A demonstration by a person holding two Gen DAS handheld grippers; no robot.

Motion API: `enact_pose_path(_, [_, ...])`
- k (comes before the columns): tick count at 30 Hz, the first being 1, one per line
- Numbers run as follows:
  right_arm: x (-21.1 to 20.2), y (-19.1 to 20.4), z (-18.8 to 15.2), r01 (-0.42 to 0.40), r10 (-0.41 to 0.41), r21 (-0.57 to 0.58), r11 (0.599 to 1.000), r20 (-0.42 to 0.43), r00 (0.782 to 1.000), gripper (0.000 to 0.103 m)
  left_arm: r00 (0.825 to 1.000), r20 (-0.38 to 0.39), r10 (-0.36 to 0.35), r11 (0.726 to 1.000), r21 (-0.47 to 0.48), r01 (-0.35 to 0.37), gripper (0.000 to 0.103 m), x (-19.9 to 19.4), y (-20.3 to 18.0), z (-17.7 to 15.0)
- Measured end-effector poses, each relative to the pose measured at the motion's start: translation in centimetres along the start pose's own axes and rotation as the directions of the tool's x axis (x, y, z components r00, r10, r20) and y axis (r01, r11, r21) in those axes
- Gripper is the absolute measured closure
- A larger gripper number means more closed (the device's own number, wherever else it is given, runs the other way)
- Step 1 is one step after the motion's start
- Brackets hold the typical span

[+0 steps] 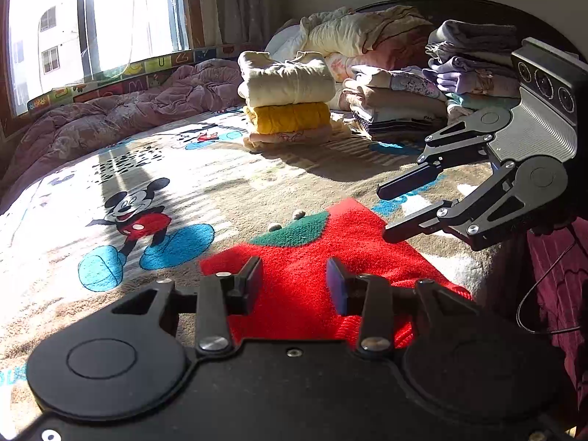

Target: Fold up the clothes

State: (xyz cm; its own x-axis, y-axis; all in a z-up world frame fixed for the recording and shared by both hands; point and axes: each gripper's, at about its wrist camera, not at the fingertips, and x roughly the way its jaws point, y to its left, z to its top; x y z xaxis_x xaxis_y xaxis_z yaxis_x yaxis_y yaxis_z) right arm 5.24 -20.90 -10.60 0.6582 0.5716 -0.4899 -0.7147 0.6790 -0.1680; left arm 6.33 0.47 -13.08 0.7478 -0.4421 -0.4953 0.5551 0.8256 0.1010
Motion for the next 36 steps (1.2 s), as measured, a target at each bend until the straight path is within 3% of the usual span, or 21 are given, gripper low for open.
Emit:
enact_pose_path(5, [7.5,-3.2,-2.6,0.057,-0.036,0.169,0.984,-0.128,0.991,0.062,0.993,-0.104,0.059,0.997,-0.043,-0.064,0.065,5.9,-0.6,-2.2])
enact_pose_path(8, [8.4,-5.1,-4.7,0.005,0.016,0.279,0.96,-0.071,0.997,0.059,0.994,-0.043,0.099,0.994,-0.043,-0.101,0.064,5.8,-1.5,-3.4])
enact_pose_path(10, [8.2,-5.2,-4.3,-0.012,0.033,0.268,0.963,-0.073,0.997,0.06,0.994,-0.074,0.082,0.996,-0.025,-0.084,0.064,4.6,-1.5,-2.5])
enact_pose_path(12, [6.6,-5.0,-3.5,0.001,0.009,0.25,0.968,-0.038,0.999,0.062,0.996,-0.04,0.081,0.997,-0.004,-0.082,0.063,3.1,-1.2,-1.2])
enact_pose_path(15, [5.7,-5.6,-2.6,0.007,-0.019,0.249,0.969,0.045,0.999,0.061,0.996,-0.04,0.084,0.994,-0.065,-0.087,0.062,4.7,0.8,0.2])
enact_pose_path(16, [6.4,-5.9,-2.4,0.013,-0.024,0.253,0.967,0.041,0.999,0.061,0.995,-0.042,0.085,0.992,-0.088,-0.089,0.062,5.3,1.6,0.6])
enact_pose_path(18, [8.2,-6.3,-2.5,0.024,-0.026,0.272,0.962,0.005,1.0,0.061,0.986,-0.148,0.076,0.986,-0.139,-0.097,0.062,8.1,2.8,0.0])
enact_pose_path(20, [10.2,-6.6,-3.3,0.026,-0.012,0.319,0.947,-0.047,0.999,0.06,0.987,-0.143,0.071,0.986,-0.141,-0.091,0.059,9.1,3.0,-1.0])
enact_pose_path(23, [9.7,-6.5,-2.8,0.048,-0.031,0.328,0.943,-0.056,0.998,0.06,0.985,-0.155,0.072,0.98,-0.174,-0.099,0.059,7.5,3.2,-0.2])
enact_pose_path(29, [2.4,-2.3,-2.4,0.01,-0.028,0.226,0.974,0.074,0.997,0.061,0.995,-0.042,0.09,0.98,-0.174,-0.096,0.059,-0.5,-0.1,-1.6])
enact_pose_path(32, [0.4,1.1,-3.6,-0.011,-0.006,0.169,0.986,0.103,0.995,0.06,0.991,-0.099,0.087,0.975,-0.198,-0.106,0.056,0.1,-1.3,-4.3])
enact_pose_path(34, [2.0,2.5,-5.0,-0.011,0.006,0.16,0.987,0.029,1.0,0.06,0.985,-0.133,0.109,0.974,-0.182,-0.133,0.044,1.2,-2.1,-5.9])
enact_pose_path(35, [3.4,3.2,-5.8,-0.005,0.011,0.157,0.988,-0.036,0.999,0.058,0.984,-0.121,0.13,0.977,-0.151,-0.148,0.044,1.3,-2.6,-6.0])
enact_pose_path(36, [3.6,3.8,-6.2,0.01,-0.005,0.145,0.989,-0.034,0.999,0.055,0.983,-0.121,0.137,0.978,-0.14,-0.154,0.044,1.1,-2.9,-5.6])
